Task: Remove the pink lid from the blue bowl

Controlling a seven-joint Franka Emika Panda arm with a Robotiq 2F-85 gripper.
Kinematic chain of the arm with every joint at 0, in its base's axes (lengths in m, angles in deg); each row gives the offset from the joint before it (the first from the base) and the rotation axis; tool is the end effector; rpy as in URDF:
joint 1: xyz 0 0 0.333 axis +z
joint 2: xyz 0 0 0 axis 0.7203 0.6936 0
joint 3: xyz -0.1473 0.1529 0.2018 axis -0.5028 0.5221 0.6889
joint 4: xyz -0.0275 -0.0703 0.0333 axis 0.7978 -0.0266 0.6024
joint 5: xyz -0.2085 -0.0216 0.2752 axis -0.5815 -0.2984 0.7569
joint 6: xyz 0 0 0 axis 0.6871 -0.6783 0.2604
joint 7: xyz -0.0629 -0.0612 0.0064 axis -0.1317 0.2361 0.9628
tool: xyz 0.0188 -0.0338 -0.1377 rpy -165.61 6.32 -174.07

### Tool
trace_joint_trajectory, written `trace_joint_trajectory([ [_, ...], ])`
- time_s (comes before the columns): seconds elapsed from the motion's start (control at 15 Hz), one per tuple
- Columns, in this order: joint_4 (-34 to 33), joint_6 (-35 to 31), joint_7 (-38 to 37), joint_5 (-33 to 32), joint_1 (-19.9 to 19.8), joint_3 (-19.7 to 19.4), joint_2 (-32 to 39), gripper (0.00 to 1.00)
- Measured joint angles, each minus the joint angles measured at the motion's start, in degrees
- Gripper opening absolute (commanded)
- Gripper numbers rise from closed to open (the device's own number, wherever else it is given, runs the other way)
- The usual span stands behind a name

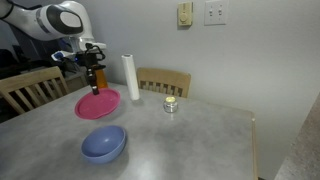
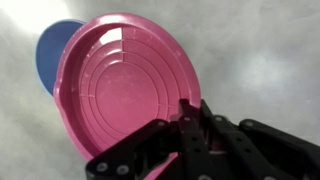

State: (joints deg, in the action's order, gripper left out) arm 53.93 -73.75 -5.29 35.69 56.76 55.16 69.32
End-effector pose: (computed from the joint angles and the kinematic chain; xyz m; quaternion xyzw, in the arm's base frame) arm 0.5694 0.0845 0.2877 0.9583 -0.2669 -0.0420 0.0930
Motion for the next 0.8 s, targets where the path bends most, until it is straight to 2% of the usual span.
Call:
trace_joint_trajectory([
  [0.4,-12.12,1.64,6.13,0.00,1.54,1.21,9.15,0.03],
  [0.8,-27.15,10.22,10.59,1.41,2.25,1.23,21.32,0.03],
])
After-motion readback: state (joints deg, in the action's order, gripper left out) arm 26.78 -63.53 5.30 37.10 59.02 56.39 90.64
